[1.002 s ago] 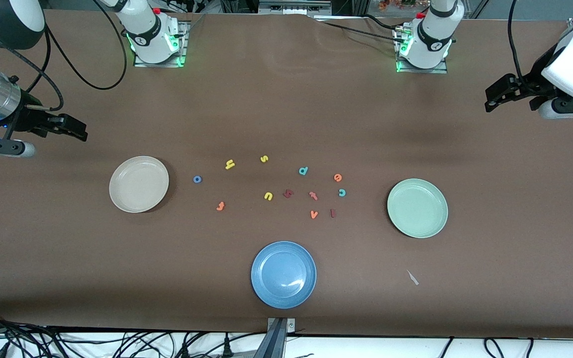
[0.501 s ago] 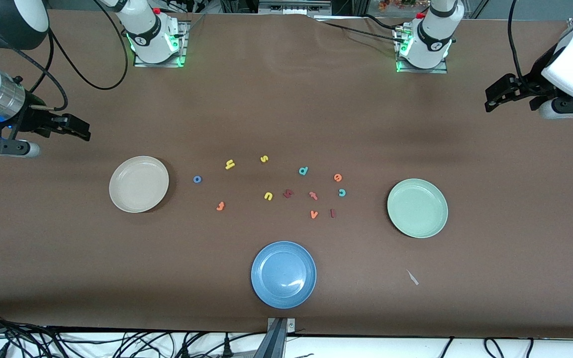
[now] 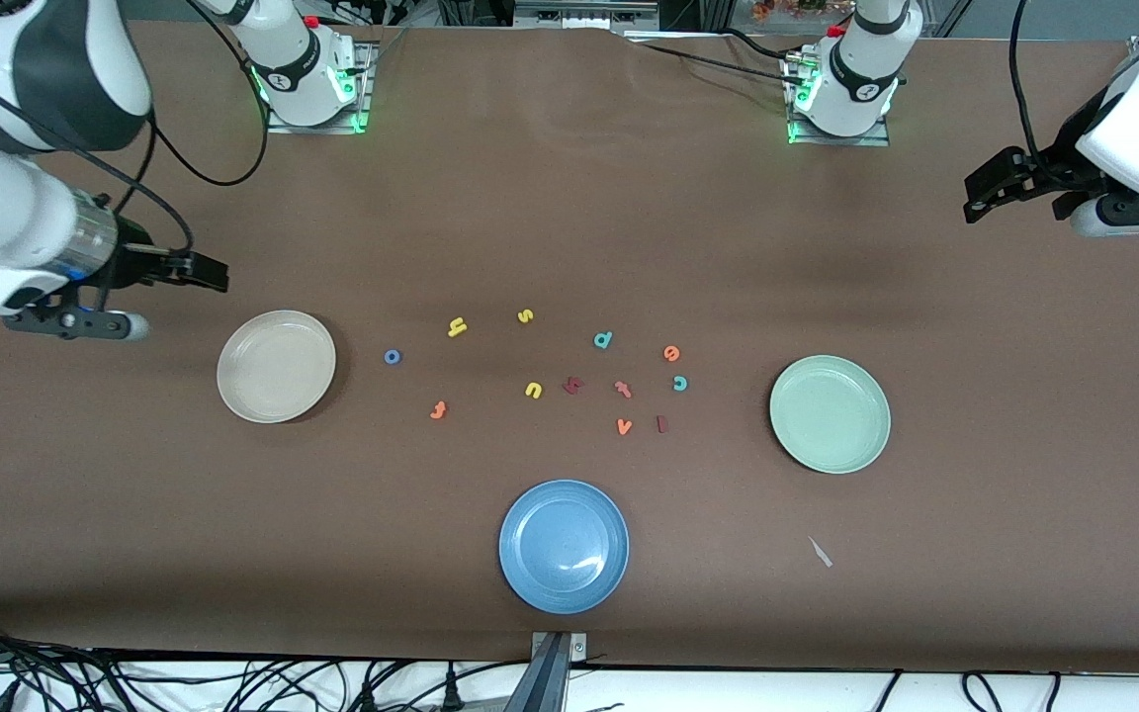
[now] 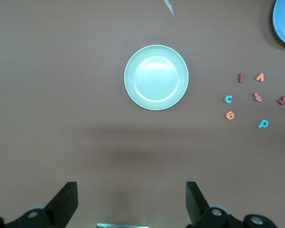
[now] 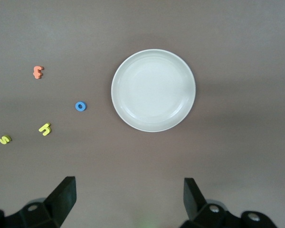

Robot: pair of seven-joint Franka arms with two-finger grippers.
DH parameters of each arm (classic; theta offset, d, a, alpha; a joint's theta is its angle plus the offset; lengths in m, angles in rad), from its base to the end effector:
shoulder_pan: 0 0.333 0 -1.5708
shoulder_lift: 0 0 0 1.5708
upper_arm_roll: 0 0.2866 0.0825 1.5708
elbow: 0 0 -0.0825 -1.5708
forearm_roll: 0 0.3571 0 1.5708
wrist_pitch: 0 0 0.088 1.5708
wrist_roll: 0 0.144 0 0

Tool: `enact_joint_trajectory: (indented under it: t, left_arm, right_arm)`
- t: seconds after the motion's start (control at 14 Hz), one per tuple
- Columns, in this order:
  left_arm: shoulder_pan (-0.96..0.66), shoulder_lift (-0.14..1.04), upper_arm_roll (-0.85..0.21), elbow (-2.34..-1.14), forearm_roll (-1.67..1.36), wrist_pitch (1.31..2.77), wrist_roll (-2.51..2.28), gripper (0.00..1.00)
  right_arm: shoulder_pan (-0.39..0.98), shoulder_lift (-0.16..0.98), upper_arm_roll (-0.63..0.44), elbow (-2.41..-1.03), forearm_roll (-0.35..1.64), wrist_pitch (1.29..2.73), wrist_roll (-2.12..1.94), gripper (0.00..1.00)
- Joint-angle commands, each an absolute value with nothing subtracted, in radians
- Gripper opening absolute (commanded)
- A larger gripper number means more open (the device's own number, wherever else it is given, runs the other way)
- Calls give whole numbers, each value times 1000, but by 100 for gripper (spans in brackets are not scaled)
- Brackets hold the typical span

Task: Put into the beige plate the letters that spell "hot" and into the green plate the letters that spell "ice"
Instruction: 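Move the right gripper down over the yellow h letter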

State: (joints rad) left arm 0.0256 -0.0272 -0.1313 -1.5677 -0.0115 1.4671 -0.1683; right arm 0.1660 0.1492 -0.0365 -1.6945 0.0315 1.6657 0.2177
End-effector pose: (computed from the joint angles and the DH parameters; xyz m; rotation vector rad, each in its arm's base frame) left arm 0.5033 -0.0560 0.5648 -3.1357 -0.0973 0.1162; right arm 0.5462 0.0762 0.4301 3.1200 -0.1468 -0.2813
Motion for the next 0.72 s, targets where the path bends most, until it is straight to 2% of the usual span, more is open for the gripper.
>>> enact_joint_trajectory:
  t: [0.0, 0.29, 0.64]
  left_arm:
    - [29, -12, -137, -1534, 0, 1442, -150, 100]
    - [26, -12, -138, -1534, 0, 1442, -152, 100]
    - [28, -12, -138, -1535, 0, 1442, -150, 100]
  right_arm:
    - [239, 150, -38, -1822, 44, 1831, 343, 100]
    - [408, 179, -38, -1985, 44, 2104, 659, 100]
    - [554, 303, -38, -1993, 44, 2282, 1145, 100]
